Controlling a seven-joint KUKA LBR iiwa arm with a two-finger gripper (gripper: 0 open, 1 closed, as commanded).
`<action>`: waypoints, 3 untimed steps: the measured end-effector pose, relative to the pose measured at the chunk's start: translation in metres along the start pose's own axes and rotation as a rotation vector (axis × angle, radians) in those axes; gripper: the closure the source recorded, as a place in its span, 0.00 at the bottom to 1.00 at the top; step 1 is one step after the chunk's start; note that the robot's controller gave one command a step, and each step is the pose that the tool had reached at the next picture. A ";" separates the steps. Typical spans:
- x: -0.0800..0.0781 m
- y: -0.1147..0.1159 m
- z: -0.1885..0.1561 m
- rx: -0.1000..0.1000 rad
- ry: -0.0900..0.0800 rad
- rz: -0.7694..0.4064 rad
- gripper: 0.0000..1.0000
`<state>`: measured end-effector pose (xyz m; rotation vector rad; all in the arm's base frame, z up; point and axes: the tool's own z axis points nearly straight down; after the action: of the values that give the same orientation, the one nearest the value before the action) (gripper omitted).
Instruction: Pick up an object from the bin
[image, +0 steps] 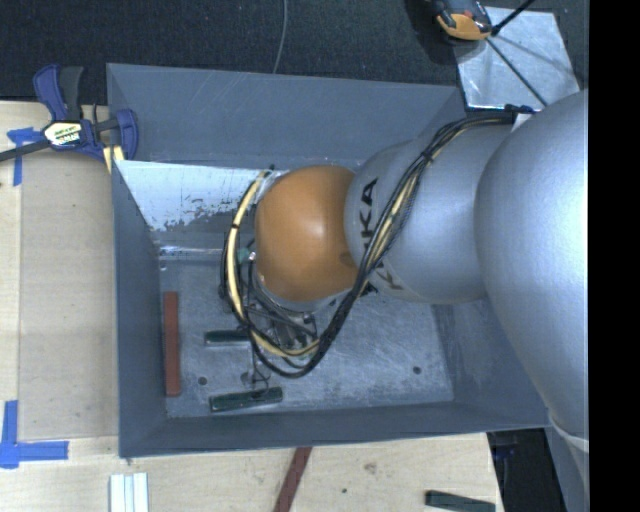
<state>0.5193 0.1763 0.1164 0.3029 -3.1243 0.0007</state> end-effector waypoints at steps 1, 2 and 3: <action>-0.004 -0.010 0.044 -0.002 -0.011 -0.362 1.00; -0.004 -0.010 0.044 -0.002 -0.011 -0.362 1.00; -0.003 -0.007 -0.099 0.000 -0.008 -0.337 1.00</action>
Offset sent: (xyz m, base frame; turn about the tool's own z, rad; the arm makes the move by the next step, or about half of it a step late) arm 0.0000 0.0000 0.0000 0.0000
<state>0.5237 0.1702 0.2157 0.8249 -3.0363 -0.0010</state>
